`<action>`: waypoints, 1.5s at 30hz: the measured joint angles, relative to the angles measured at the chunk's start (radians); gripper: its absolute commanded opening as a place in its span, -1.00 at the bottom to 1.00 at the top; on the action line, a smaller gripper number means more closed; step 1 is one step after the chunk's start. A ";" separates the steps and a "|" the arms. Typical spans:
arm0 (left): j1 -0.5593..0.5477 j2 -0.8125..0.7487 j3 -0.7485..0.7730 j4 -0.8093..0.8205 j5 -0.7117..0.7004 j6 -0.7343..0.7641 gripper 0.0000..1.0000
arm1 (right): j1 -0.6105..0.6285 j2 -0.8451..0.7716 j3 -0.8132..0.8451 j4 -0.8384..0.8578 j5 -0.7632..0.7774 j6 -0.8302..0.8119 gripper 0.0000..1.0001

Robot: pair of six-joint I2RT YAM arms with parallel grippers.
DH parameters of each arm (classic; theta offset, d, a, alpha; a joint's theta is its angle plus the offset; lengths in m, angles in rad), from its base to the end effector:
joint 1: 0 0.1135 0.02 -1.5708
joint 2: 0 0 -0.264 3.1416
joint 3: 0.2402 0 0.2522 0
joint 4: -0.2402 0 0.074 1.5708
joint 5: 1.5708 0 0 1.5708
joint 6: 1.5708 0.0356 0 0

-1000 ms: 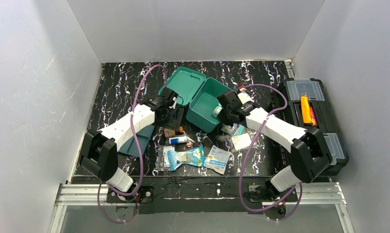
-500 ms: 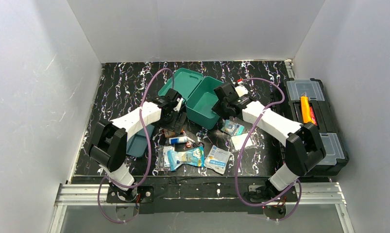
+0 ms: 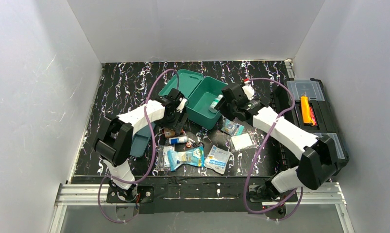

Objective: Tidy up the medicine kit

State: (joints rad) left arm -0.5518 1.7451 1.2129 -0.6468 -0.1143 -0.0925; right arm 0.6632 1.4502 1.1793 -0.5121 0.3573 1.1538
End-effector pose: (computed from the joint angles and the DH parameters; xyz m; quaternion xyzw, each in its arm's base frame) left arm 0.2994 -0.1795 0.1998 0.2121 0.9561 -0.0084 0.2021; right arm 0.2570 0.1850 0.2921 0.2868 0.8650 0.1969 0.3617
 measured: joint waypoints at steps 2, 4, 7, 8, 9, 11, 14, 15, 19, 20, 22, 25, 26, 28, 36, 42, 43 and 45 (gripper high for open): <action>0.000 0.000 0.001 0.006 0.000 0.006 0.48 | 0.000 -0.032 -0.019 -0.002 0.000 -0.005 0.13; 0.000 0.002 0.001 0.007 0.000 0.008 0.35 | 0.000 -0.055 -0.032 -0.001 0.001 -0.007 0.14; 0.000 0.002 0.001 0.008 0.000 0.015 0.19 | 0.000 -0.084 -0.050 -0.002 0.004 -0.010 0.15; 0.000 0.002 0.001 0.009 0.000 0.015 0.16 | 0.000 -0.091 -0.055 -0.002 0.004 -0.010 0.15; 0.000 0.002 0.001 0.010 0.000 0.018 0.10 | 0.000 -0.099 -0.061 -0.002 0.005 -0.010 0.16; 0.000 0.002 0.001 0.010 0.000 0.019 -0.05 | 0.000 -0.112 -0.069 -0.005 0.005 -0.011 0.16; 0.000 0.002 0.000 0.011 0.003 0.022 -0.23 | 0.000 -0.133 -0.082 -0.005 0.008 -0.013 0.16; 0.000 0.002 0.000 0.011 0.004 0.022 -0.26 | 0.000 -0.142 -0.087 -0.006 0.009 -0.013 0.16; 0.000 0.001 0.000 0.015 0.010 0.021 0.02 | 0.000 -0.169 -0.101 -0.009 0.015 -0.013 0.19; 0.000 0.000 0.000 0.015 0.011 0.021 0.19 | 0.000 -0.177 -0.104 -0.009 0.017 -0.013 0.19; 0.000 0.000 0.000 0.014 0.010 0.019 0.41 | 0.000 -0.194 -0.114 -0.010 0.023 -0.013 0.21; 0.000 -0.003 -0.007 0.011 0.013 0.004 0.53 | 0.000 -0.216 -0.131 -0.010 0.027 -0.013 0.22; 0.000 -0.006 -0.010 0.010 0.010 0.000 0.56 | 0.000 -0.223 -0.138 -0.011 0.027 -0.012 0.22; 0.000 -0.018 -0.022 0.010 0.003 -0.005 0.62 | 0.000 -0.234 -0.150 -0.013 0.029 -0.012 0.22; 0.000 -0.054 -0.053 -0.004 -0.018 -0.009 0.58 | 0.006 -0.261 -0.163 -0.018 0.034 -0.011 0.22; 0.000 -0.029 -0.053 -0.009 -0.021 -0.009 0.39 | 0.009 -0.274 -0.177 -0.018 0.034 -0.006 0.21; 0.000 -0.019 -0.053 -0.010 -0.020 -0.009 0.35 | 0.010 -0.275 -0.182 -0.020 0.034 -0.005 0.21; 0.000 -0.006 -0.053 -0.013 -0.020 -0.008 0.25 | 0.011 -0.278 -0.188 -0.023 0.035 -0.005 0.20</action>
State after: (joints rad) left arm -0.5518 1.7390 1.1599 -0.6601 -0.1341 -0.1001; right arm 0.6743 1.1725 0.9913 -0.5350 0.3920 1.1484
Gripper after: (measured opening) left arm 0.692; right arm 0.607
